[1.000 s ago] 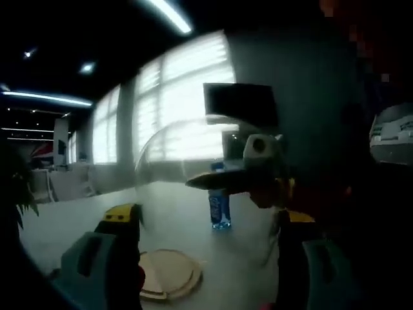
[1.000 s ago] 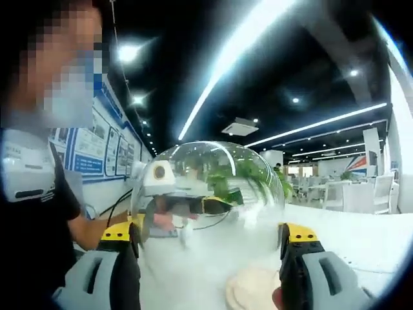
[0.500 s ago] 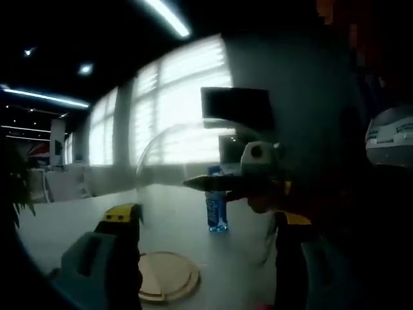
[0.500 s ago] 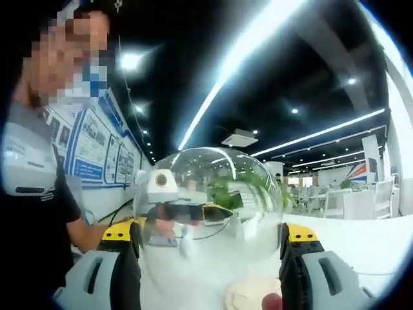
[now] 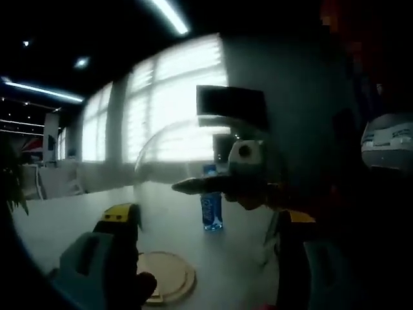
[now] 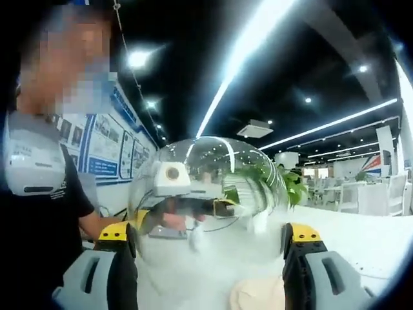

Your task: Open the cover put in the Mizone put the cover back on

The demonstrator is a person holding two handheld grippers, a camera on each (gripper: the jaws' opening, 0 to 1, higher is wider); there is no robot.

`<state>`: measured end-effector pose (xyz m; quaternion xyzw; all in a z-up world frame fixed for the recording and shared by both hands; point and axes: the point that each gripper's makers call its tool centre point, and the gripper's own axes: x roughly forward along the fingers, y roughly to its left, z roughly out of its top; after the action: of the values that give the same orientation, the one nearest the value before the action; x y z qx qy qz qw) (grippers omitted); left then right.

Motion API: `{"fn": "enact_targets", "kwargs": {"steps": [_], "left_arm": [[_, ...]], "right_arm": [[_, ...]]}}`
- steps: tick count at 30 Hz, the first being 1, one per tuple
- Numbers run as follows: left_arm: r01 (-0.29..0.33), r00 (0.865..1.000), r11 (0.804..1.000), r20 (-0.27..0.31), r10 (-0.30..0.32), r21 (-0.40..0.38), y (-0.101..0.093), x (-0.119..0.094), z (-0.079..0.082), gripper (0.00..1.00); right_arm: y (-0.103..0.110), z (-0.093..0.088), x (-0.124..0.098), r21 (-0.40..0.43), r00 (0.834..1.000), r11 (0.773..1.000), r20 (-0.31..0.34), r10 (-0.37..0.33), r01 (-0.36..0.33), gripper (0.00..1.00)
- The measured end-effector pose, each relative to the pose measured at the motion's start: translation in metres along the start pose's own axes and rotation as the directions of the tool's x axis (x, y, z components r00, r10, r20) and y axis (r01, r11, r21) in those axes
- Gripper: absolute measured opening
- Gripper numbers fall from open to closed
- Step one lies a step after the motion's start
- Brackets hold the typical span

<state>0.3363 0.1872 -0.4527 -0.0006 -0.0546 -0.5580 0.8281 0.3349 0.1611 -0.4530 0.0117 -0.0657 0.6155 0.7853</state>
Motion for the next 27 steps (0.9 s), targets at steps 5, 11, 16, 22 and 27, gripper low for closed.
{"fn": "enact_targets", "kwargs": {"steps": [5,11,16,22,27], "left_arm": [[0.011,1.0,1.0,0.018,-0.011,-0.018,0.0,0.0,0.0,0.82],[0.003,1.0,1.0,0.011,-0.003,0.002,-0.004,0.0,0.0,0.8],[-0.021,1.0,1.0,-0.016,0.021,0.009,-0.006,0.002,-0.002,0.83],[0.004,1.0,1.0,-0.011,-0.004,0.007,-0.014,0.0,-0.001,0.82],[0.004,1.0,1.0,-0.016,-0.003,0.005,-0.017,-0.001,-0.001,0.81]], "right_arm": [[0.0,0.001,0.0,0.005,0.999,1.0,0.038,0.003,-0.003,0.89],[0.004,0.001,-0.002,-0.001,0.999,1.0,0.033,0.022,-0.022,0.89],[0.005,0.005,-0.002,0.039,0.999,0.999,0.045,0.029,-0.03,0.89],[0.014,0.004,-0.007,0.029,0.999,1.0,0.043,0.001,-0.003,0.89],[0.017,0.003,-0.008,0.018,0.999,1.0,0.032,-0.004,0.003,0.89]]}}
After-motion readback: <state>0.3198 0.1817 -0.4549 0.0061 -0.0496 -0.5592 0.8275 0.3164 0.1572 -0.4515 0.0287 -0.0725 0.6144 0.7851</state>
